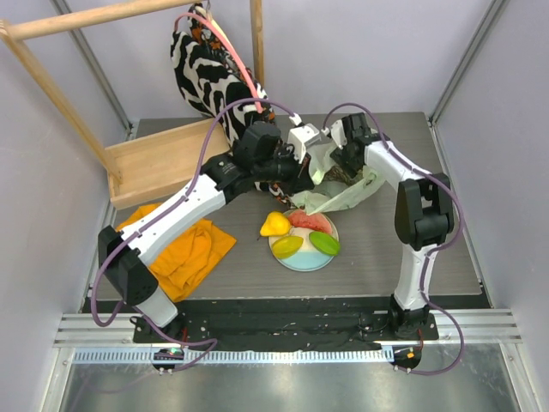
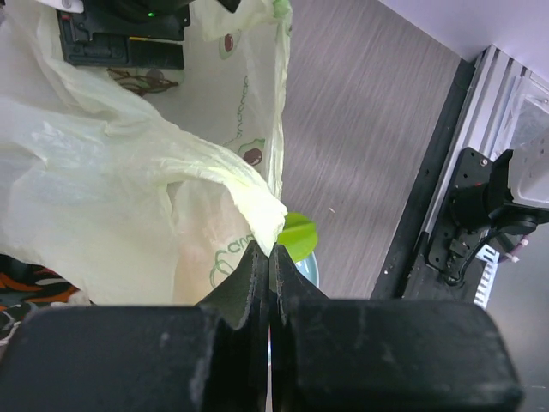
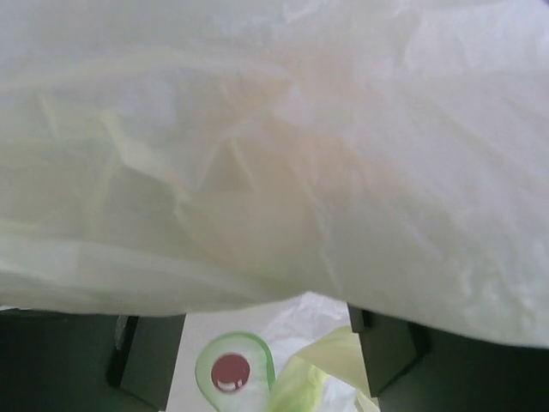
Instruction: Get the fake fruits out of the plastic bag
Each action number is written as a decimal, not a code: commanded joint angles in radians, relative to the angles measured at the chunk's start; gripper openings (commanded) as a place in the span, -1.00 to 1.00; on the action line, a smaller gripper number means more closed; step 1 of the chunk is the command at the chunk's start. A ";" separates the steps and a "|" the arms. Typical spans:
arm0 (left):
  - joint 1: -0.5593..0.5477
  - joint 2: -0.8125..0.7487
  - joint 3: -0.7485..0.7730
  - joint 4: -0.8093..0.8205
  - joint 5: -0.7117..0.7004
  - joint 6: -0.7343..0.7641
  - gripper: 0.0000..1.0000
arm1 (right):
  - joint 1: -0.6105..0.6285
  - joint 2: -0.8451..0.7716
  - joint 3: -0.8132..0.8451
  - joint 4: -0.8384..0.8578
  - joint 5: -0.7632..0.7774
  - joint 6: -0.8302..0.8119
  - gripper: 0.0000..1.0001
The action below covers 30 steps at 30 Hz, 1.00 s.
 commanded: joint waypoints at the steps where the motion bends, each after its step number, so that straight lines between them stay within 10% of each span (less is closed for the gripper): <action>1: 0.003 -0.006 0.033 -0.005 -0.008 0.045 -1.00 | 0.000 0.044 0.091 0.067 0.007 -0.010 0.56; 3: 0.003 -0.007 0.017 -0.007 0.011 0.051 -1.00 | -0.002 0.063 0.118 0.098 0.006 -0.010 0.99; 14: 0.004 -0.007 0.009 -0.017 0.016 0.071 -1.00 | -0.060 0.349 0.362 0.115 0.059 -0.034 0.98; 22: 0.004 0.006 -0.003 -0.005 0.027 0.058 -1.00 | -0.089 0.347 0.385 0.245 0.035 0.005 0.70; 30: -0.004 0.019 0.006 -0.001 0.013 0.074 -1.00 | -0.097 0.172 0.268 0.091 -0.200 0.100 -0.40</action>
